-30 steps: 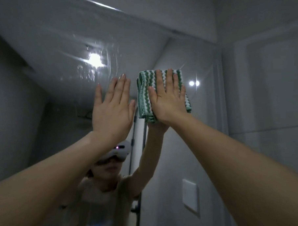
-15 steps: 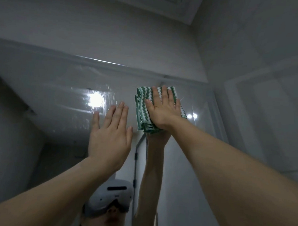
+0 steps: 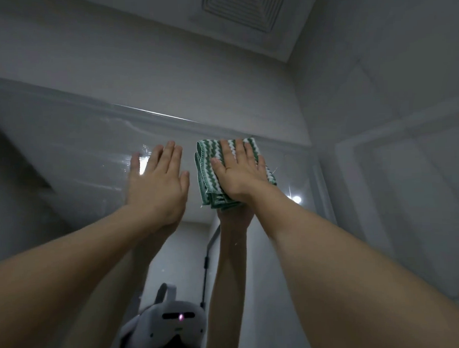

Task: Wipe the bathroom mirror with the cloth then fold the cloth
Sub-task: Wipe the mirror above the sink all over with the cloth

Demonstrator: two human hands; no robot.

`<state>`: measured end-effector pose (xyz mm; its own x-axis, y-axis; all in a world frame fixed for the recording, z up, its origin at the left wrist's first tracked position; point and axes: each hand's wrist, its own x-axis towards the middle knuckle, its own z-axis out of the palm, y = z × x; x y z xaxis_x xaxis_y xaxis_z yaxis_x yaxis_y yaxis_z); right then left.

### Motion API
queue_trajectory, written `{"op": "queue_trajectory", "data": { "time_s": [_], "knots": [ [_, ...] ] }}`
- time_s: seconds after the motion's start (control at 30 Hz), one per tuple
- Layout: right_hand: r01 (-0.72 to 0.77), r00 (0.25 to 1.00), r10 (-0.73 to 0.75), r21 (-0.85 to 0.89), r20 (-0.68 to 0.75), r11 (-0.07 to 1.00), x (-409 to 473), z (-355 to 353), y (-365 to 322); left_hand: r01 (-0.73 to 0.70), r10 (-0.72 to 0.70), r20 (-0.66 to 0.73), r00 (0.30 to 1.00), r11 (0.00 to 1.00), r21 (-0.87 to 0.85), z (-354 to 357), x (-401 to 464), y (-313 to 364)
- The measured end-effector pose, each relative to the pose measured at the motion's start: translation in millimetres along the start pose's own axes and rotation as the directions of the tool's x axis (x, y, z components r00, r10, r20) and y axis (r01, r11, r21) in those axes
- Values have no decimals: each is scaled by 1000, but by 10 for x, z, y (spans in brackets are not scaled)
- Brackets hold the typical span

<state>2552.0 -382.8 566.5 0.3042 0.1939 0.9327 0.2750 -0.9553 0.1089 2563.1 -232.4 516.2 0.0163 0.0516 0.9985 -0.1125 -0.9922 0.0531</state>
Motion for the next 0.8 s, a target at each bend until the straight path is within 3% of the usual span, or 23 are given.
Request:
{"op": "queue_trajectory", "data": {
  "time_s": [0.37,0.8],
  "knots": [
    [-16,987,12,-24,-160,1000,84,69,55,-5,1,-95,995,999,-48,73,-15,6],
    [-52,989,49,-13,-140,999,-238,189,24,-19,15,-94,995,999,-45,139,-255,-40]
  ]
}}
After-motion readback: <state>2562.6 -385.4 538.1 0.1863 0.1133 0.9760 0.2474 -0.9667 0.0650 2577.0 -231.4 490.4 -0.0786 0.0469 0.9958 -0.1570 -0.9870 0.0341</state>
